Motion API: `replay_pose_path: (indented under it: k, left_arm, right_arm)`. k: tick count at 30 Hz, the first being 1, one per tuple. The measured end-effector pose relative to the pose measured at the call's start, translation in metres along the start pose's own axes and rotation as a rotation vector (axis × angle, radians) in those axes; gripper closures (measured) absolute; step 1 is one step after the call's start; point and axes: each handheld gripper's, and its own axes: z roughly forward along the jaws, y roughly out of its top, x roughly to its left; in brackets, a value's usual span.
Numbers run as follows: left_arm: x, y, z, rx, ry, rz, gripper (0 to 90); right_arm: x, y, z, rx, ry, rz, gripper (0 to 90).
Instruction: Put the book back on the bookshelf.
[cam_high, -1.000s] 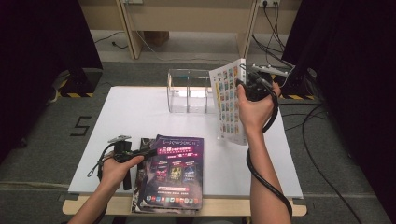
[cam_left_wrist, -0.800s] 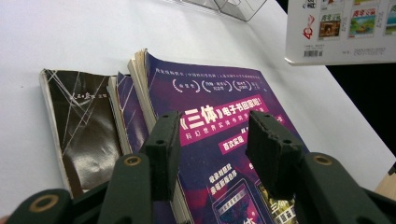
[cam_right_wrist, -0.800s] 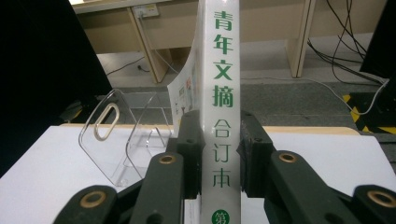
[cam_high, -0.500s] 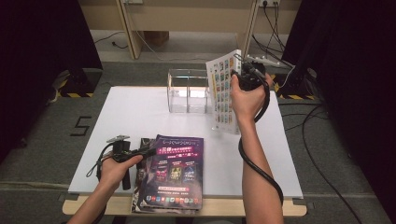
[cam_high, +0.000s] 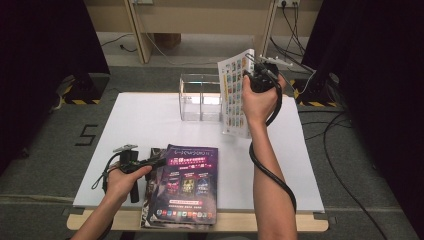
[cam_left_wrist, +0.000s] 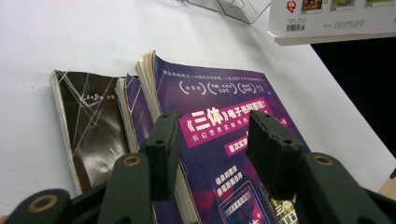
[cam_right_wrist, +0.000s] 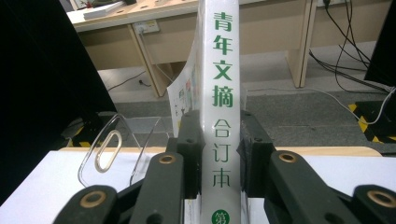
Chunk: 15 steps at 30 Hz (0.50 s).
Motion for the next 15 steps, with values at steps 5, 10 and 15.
replay_pose_path:
  k: [5,10,15]
  left_arm:
    - [0.0011,-0.0004,0.0005,0.003,0.001,-0.003,53.6]
    - [0.0011,-0.0004,0.0002,0.003,-0.002,-0.004,53.7]
    - [0.0005,-0.0008,0.0000,0.001,-0.006,-0.007,53.7]
  right_arm:
    - [0.0004,0.0020,0.0039,-0.011,0.000,0.010,74.2]
    - [0.0033,0.0078,0.0039,-0.027,0.003,0.016,74.2]
    - [0.0058,0.0093,0.0019,-0.030,0.011,0.022,74.2]
